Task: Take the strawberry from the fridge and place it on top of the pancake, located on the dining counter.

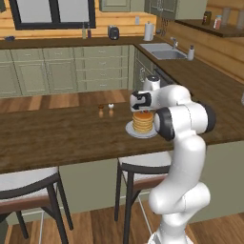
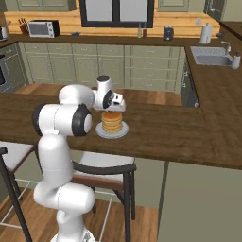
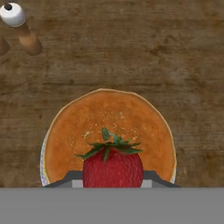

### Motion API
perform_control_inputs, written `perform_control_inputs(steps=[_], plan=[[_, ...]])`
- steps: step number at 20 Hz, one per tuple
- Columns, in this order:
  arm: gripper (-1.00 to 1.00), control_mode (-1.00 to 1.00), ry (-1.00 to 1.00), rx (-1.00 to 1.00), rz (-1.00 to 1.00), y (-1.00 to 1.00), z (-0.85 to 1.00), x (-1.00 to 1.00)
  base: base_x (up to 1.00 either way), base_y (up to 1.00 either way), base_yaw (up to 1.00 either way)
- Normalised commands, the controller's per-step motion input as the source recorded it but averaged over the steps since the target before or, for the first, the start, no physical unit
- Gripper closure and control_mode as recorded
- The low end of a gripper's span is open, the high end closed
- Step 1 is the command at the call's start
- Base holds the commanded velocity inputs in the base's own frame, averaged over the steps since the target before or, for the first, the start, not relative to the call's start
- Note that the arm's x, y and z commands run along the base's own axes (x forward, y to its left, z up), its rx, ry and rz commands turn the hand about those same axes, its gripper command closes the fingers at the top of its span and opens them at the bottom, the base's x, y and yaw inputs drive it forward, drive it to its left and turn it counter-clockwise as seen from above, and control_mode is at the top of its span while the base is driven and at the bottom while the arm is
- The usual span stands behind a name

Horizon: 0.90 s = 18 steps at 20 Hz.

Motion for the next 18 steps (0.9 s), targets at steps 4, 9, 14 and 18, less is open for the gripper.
perform_control_inputs(steps=[4,9,14,18], plan=[[1.00,-1.00,0.00,-0.02,0.00,0.00,-0.15,0.25,0.00,0.00,0.00],[1.00,-1.00,0.00,0.00,0.00,0.00,-0.41,0.02,0.00,0.00,0.00],[1.00,-1.00,0.00,0.00,0.00,0.00,-0.26,0.00,0.00,0.00,0.00],[1.00,-1.00,0.00,0.00,0.00,-0.01,0.00,0.00,0.00,0.00,0.00]])
